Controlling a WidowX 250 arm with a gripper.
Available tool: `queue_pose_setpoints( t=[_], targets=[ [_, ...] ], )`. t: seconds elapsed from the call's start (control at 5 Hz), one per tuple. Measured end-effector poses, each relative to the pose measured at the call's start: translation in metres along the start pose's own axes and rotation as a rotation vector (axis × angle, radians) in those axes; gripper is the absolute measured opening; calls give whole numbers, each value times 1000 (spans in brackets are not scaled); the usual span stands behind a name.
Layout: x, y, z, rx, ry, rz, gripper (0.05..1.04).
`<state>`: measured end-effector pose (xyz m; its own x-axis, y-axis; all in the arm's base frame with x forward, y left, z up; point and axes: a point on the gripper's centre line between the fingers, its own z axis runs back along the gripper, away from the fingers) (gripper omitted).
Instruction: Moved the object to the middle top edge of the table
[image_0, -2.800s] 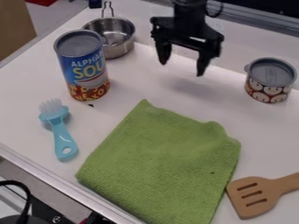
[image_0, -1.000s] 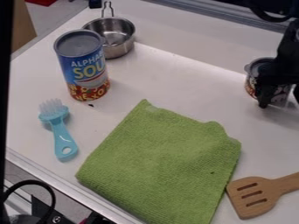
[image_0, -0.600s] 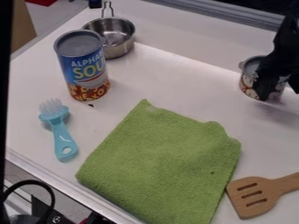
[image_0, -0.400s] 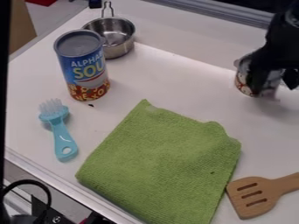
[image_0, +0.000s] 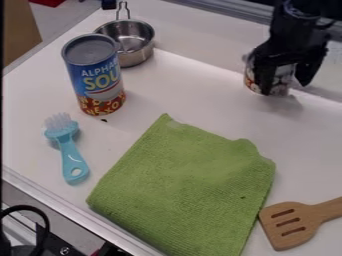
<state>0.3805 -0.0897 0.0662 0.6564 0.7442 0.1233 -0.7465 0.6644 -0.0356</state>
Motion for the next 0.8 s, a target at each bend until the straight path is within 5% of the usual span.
queue_pose_setpoints(
  t=[0.4,0.8],
  targets=[
    [29,21,-3,66,-52,42,1000],
    [67,30,-12,149,-88,-78,1000]
  ],
)
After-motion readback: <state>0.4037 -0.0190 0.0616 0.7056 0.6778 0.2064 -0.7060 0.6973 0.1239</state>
